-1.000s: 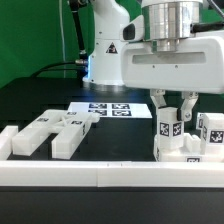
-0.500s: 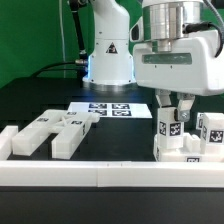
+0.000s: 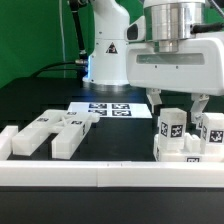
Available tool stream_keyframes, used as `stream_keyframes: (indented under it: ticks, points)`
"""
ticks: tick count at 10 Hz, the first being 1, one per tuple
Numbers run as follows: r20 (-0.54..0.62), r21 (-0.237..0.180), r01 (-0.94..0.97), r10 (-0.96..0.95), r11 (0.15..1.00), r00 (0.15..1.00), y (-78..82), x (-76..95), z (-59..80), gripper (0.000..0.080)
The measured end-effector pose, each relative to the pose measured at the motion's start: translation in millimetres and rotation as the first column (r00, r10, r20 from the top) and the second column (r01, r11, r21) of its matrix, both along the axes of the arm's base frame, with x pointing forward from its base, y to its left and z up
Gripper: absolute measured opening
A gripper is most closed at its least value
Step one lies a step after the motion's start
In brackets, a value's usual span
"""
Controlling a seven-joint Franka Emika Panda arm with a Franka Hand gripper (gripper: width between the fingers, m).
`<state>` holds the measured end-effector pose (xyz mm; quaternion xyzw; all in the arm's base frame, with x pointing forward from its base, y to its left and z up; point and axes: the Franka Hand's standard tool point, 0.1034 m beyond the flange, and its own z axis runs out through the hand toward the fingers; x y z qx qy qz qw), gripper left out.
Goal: Assemble chair
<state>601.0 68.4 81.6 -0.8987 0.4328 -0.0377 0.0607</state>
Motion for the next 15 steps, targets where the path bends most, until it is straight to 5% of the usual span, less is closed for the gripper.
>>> stream_keyframes:
  ticks: [6,13,15]
  points:
    - [0.007,-0.063,-0.514,0.515,0.856,0.857,-3.5,7.9,0.9,0.0649]
    - [-0.036,-0.154,-0.836,0.843,0.526,0.537,-6.8,8.3,-0.6,0.0649]
    - [-0.036,-0.154,-0.834,0.841,0.53,0.54,-6.9,8.3,-0.7,0.0398]
